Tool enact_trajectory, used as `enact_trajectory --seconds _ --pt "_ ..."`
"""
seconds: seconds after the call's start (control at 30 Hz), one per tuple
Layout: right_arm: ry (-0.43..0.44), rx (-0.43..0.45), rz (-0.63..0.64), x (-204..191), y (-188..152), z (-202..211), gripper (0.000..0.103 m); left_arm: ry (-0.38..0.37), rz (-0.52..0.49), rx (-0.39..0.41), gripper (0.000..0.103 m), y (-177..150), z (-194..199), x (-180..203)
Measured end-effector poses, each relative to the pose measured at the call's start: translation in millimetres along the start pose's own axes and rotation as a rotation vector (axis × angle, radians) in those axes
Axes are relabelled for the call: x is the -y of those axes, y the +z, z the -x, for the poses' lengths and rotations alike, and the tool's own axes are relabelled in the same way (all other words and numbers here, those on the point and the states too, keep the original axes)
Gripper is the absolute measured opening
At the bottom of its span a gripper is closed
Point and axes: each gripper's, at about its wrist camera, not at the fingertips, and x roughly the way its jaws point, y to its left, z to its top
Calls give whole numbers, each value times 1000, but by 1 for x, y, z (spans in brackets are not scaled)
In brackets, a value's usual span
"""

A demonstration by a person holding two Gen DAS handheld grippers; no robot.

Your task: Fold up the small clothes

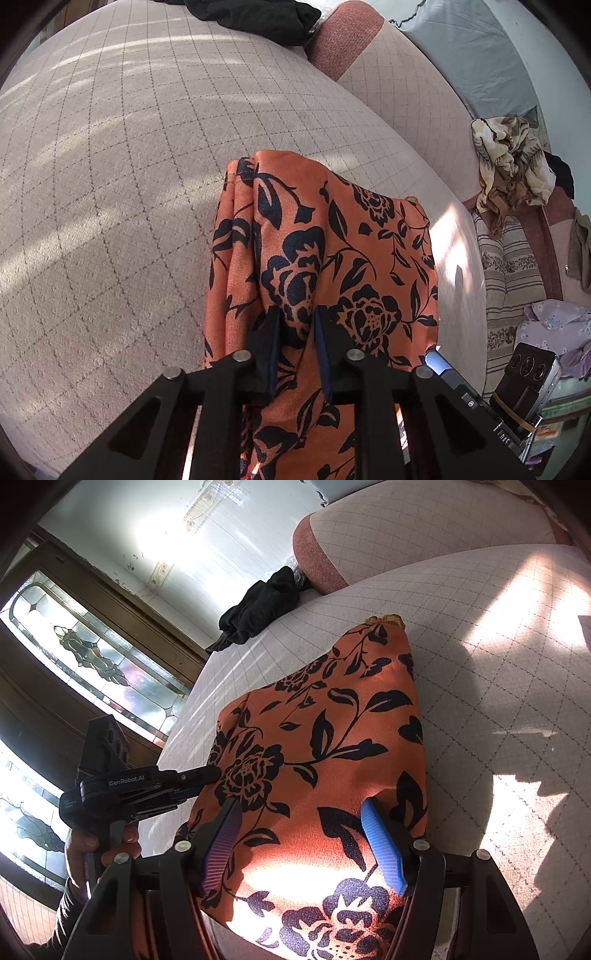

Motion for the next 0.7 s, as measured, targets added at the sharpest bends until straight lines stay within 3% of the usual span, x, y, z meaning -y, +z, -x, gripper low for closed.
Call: enact_trajectory --seconds 0.07,0.2,0.33,0.53,0.7 --pt "0 -1 0 0 0 -1 71 5 -4 16 9 0 3 1" --pt "-3 -3 7 -2 0 -1 71 58 -73 127 8 -6 29 13" --pt "-6 -15 15 -1 2 -4 71 118 -36 43 8 -6 -6 -12" --pt "-6 -30 10 -8 11 1 71 133 -68 62 8 -6 -1 -9" --pt "77 -7 -30 -10 31 1 71 131 -72 69 9 -8 -1 -11"
